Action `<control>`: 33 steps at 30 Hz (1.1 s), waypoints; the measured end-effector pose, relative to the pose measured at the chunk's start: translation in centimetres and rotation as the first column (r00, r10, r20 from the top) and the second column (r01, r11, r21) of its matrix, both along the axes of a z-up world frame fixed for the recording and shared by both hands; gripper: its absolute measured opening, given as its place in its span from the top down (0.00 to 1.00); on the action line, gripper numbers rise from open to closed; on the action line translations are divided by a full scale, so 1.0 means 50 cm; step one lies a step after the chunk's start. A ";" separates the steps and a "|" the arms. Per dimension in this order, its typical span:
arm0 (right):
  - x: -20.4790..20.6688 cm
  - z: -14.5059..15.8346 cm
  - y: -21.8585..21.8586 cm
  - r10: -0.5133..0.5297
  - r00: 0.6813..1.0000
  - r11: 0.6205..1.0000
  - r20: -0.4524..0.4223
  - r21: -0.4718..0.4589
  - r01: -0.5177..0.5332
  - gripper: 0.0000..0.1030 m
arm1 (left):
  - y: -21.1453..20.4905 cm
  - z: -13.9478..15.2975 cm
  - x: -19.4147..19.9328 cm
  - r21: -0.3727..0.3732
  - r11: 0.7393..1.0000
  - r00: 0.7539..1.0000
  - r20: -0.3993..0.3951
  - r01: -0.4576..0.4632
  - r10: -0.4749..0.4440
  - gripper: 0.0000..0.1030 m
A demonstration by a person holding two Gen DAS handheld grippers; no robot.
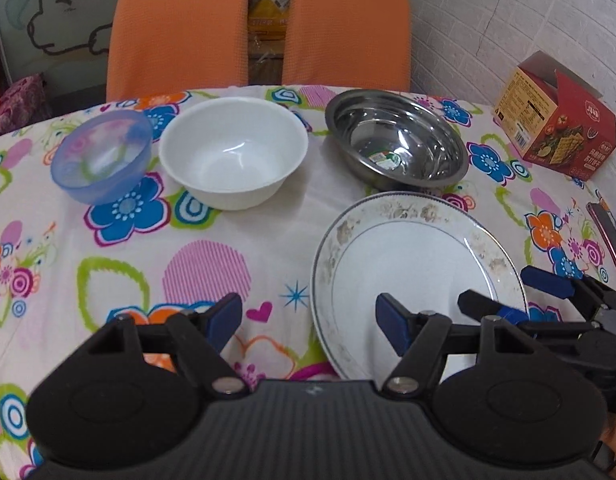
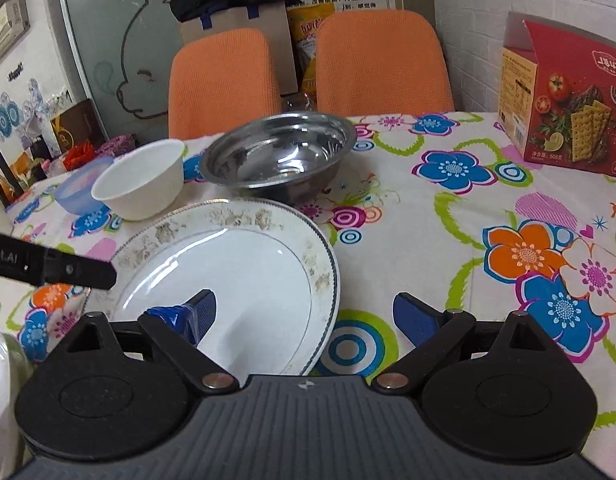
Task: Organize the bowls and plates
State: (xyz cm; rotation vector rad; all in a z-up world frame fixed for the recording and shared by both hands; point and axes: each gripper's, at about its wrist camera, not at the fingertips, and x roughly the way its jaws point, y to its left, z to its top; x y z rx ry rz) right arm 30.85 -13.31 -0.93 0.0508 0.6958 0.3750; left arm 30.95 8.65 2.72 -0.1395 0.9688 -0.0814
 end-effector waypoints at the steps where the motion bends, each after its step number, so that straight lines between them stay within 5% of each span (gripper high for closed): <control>1: 0.000 -0.005 0.003 0.010 1.000 1.000 -0.010 -0.010 -0.010 0.20 | -0.006 -0.009 0.012 0.001 1.000 1.000 -0.018 0.001 -0.001 0.31; 10: -0.029 -0.014 0.061 0.119 0.993 0.989 0.013 -0.086 -0.117 0.19 | -0.026 -0.047 0.032 -0.028 0.999 0.998 -0.048 0.028 -0.029 0.32; 12: -0.036 -0.015 0.073 0.110 0.994 0.991 0.015 -0.085 -0.108 0.18 | -0.033 -0.048 0.030 -0.009 0.999 0.998 -0.042 0.035 -0.036 0.45; 16: -0.043 -0.013 0.086 0.067 0.998 0.995 0.012 -0.081 -0.066 0.18 | -0.054 -0.048 0.022 -0.004 0.998 0.997 -0.030 0.064 -0.064 0.53; 33: -0.099 0.030 0.101 0.025 0.998 1.000 0.053 -0.007 -0.025 0.17 | -0.036 -0.009 -0.031 -0.008 1.000 1.000 0.007 0.025 -0.025 0.54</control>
